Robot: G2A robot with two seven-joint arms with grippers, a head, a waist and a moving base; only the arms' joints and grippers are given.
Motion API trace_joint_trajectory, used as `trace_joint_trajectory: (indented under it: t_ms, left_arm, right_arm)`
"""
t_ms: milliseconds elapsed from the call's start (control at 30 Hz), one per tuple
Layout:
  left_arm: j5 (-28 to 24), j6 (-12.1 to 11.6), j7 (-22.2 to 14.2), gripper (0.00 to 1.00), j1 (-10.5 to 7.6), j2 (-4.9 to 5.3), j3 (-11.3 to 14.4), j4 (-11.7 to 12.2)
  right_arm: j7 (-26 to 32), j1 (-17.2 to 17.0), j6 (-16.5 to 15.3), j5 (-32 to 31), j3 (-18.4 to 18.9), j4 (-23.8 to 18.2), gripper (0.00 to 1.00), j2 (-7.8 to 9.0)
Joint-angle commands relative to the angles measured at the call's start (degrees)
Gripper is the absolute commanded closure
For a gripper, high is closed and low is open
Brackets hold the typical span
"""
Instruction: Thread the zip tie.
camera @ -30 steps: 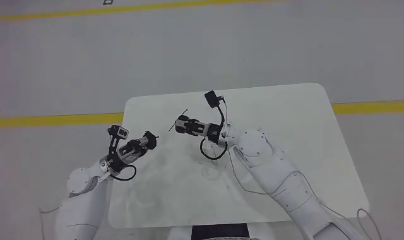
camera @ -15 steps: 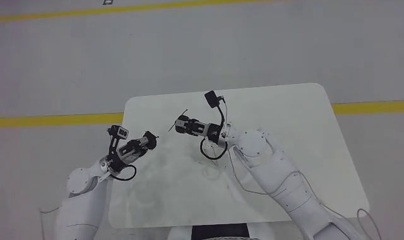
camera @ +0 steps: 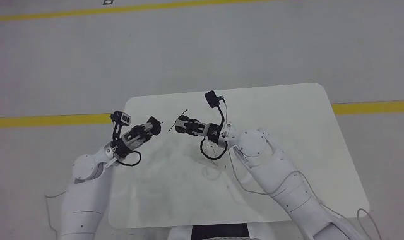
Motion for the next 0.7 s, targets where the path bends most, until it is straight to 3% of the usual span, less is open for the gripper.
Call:
trace_joint_trajectory:
  t_ms: [0, 100, 667]
  left_arm:
    - [0.7, 0.0, 0.0, 1.00, -0.87, -0.21, 0.3, 0.8]
    - [1.6, 0.0, -0.3, 1.00, -1.58, -0.52, 0.1, 0.7]
    - [1.5, 0.0, -0.4, 1.00, -1.59, -0.54, 0.1, 0.7]
  right_arm:
    - [0.0, 0.0, 0.0, 0.0, 0.0, 0.0, 1.00, 0.00]
    - [0.0, 0.0, 0.0, 0.0, 0.0, 0.0, 1.00, 0.00]
    - [0.0, 0.0, 0.0, 0.0, 0.0, 0.0, 1.00, 0.00]
